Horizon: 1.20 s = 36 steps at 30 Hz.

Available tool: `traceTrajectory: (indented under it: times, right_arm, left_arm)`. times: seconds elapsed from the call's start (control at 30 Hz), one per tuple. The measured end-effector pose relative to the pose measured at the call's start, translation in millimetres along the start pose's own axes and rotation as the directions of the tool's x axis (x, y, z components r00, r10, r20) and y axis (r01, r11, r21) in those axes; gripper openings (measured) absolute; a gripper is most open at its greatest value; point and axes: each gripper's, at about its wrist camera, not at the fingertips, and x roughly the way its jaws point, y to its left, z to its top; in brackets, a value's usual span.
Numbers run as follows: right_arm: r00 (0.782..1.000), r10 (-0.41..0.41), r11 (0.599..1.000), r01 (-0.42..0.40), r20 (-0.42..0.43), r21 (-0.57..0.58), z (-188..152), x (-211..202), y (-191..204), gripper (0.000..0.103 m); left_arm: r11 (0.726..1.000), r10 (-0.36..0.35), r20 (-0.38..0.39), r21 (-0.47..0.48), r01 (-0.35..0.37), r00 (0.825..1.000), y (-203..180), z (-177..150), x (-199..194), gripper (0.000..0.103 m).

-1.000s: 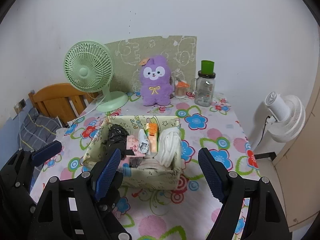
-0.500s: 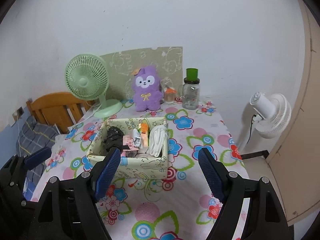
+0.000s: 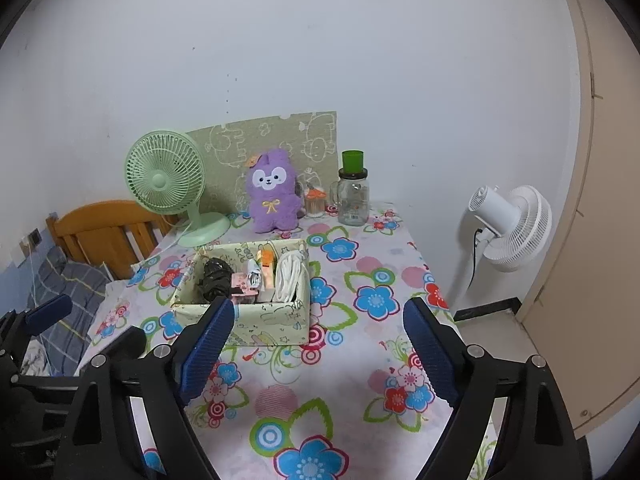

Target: Organize soft objects

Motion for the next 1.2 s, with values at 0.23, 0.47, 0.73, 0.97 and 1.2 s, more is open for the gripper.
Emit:
traceTrajectory:
  times: [0.23,0.47,0.73,0.97,1.2]
  right_arm:
    - [1.000,0.006,1.000,-0.006,0.010,-0.009,-8.1,-13.6,5.4,0.089]
    - [0.999,0.016,1.000,-0.016,0.027,-0.005,-16.9,-28.2,10.2,0.089]
    - [0.999,0.006,1.000,-0.005,0.041,-0.021,-21.7,-36.7,15.6,0.089]
    - [0.998,0.005,1.000,-0.004,0.056,-0.011,-22.2,-41.8,15.2,0.089]
    - [0.998,0.009,1.000,-0.008,0.058,-0.012,-21.3,-41.7,16.9,0.089]
  left_arm:
    - [1.000,0.017,0.006,-0.018,-0.016,1.000,7.3,-6.9,-11.6,0.103]
    - [0.999,0.031,0.031,-0.025,-0.031,0.999,10.9,-14.8,-29.8,0.103]
    - [0.999,0.030,0.056,-0.033,-0.028,0.998,11.7,-21.3,-44.3,0.103]
    - [0.999,0.028,0.070,-0.028,-0.026,0.997,11.6,-21.3,-49.4,0.103]
    - [0.998,0.047,0.070,-0.036,-0.045,0.996,14.2,-20.2,-49.8,0.103]
